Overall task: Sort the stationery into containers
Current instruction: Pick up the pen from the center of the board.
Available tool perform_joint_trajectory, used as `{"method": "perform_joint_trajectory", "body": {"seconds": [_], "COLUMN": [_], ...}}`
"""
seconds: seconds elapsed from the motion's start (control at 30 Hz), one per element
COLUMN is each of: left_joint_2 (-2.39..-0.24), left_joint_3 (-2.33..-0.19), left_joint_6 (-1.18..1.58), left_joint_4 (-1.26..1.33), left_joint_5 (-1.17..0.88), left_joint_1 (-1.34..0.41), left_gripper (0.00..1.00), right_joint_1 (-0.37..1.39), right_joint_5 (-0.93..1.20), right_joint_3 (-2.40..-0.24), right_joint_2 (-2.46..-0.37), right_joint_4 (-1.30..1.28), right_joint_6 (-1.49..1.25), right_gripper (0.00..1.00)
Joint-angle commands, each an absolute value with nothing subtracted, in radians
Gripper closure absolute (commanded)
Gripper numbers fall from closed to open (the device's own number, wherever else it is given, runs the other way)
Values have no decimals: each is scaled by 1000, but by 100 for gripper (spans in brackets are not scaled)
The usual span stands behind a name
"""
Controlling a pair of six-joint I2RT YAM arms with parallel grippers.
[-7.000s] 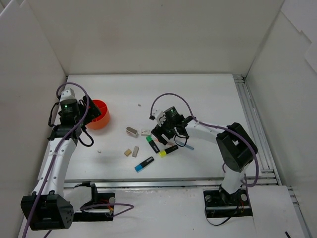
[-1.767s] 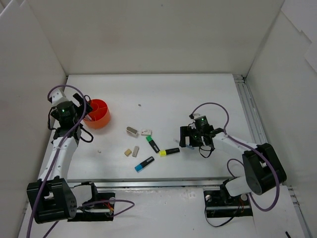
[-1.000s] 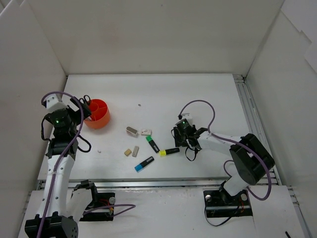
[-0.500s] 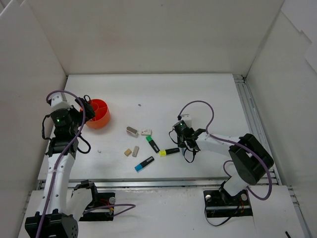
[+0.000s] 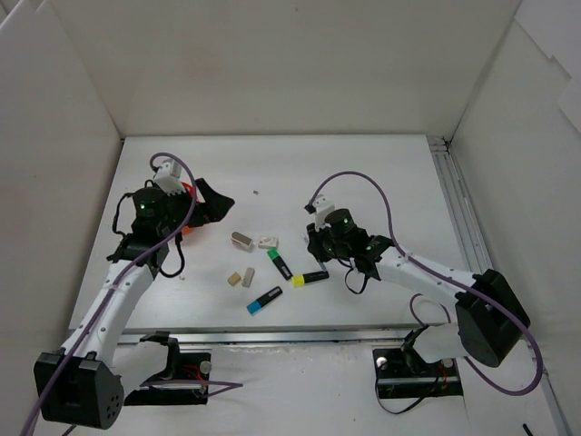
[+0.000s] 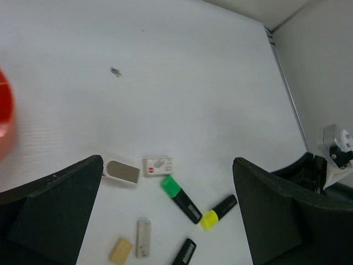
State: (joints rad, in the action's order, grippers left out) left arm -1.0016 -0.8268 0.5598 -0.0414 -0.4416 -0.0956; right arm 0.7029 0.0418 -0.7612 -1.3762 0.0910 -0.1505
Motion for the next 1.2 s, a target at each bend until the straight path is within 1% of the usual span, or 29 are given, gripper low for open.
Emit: {"method": "perform_joint_trajectory", "body": {"seconds": [0.0, 0.03, 0.1, 0.3, 0.5, 0.53, 0.7, 0.8, 0.9, 0.93, 1.0, 1.03, 1.07, 1.1, 1.17], "left_joint_2": [-1063, -1075, -1109, -1143, -1140, -1140, -1152, -1160, -1164, -1163, -1169, -1169, -1167, -1166, -1160], "left_joint_3": [-870, -873, -873, -867, -853, -853, -865, -873, -880, -888, -890, -887, -885, -884, -882], "left_joint_6": [635, 647, 670, 712, 726, 727, 726, 726, 721, 719, 721, 726, 726, 733, 733], "left_joint_4": [123, 135, 175, 238, 250, 249, 221, 204, 196, 187, 179, 178, 178, 176, 169], "left_joint_5": [-534, -531, -525, -467, -354, -338, -236, -172, -150, -140, -118, -115, -115, -114, -107], "left_joint_1": [-184, -208, -270, -377, -425, -437, -459, -486, -506, -517, -529, -529, -538, -538, -538], "left_gripper": [0, 0, 0, 1, 10, 13, 19, 26, 35, 42, 51, 62, 68, 82, 94], "right_joint_1": [712, 713, 716, 733, 747, 752, 765, 779, 790, 788, 793, 796, 802, 805, 802], "right_joint_5": [262, 323, 360, 364, 353, 345, 324, 331, 327, 321, 319, 302, 298, 282, 267], "right_joint_3": [-782, -773, -765, -804, -831, -839, -850, -871, -890, -896, -903, -905, -908, -913, -919], "right_joint_2": [-1327, -1336, -1344, -1402, -1436, -1440, -1439, -1447, -1462, -1471, -1480, -1485, -1488, -1493, -1499], "right_joint_4": [337, 426, 541, 658, 755, 761, 816, 827, 834, 838, 845, 848, 850, 850, 850], "right_joint_6": [-72, -80, -112, -176, -235, -239, -270, -265, -262, -265, -271, -278, -275, -275, -270], "right_gripper": [100, 100, 100, 100, 100, 100, 100, 100, 100, 100, 100, 100, 100, 100, 100]}}
